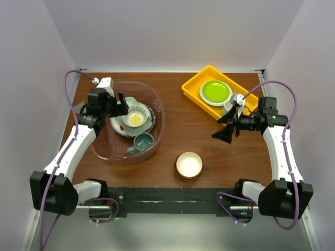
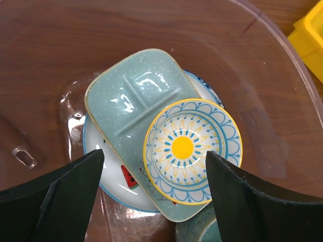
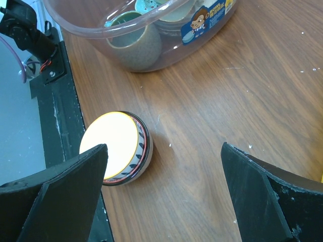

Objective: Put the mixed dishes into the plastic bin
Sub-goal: Place the bowl in the plastic bin.

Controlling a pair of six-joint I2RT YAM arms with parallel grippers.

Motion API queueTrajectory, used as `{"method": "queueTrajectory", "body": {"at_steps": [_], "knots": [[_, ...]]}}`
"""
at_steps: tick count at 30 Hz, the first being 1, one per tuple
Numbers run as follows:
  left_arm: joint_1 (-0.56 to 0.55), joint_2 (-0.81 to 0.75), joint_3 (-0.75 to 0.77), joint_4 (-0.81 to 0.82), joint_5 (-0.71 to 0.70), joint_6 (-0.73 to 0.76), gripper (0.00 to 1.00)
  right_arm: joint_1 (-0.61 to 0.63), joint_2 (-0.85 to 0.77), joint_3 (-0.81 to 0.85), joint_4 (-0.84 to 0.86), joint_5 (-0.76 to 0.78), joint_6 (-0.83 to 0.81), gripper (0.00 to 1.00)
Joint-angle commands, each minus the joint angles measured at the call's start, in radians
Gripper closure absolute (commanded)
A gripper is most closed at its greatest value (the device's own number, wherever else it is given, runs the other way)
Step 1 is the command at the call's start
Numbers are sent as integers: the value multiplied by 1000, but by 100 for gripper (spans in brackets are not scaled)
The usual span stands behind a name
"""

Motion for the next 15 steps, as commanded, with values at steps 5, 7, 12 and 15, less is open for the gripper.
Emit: {"method": "queueTrajectory", "body": {"at_steps": [5, 7, 12, 15], "knots": [[11, -158, -46, 15, -24, 70, 1, -9, -19, -6, 34, 2, 2, 2], [11, -206, -58, 23, -27, 68, 0, -9, -24, -9, 38, 5, 1, 2], [11, -298, -87, 28, -18, 54, 0, -10, -27, -17, 46, 5, -5, 2], [11, -348, -104, 26, 10, 45, 0, -10, -29, -22, 45, 3, -16, 2]]}}
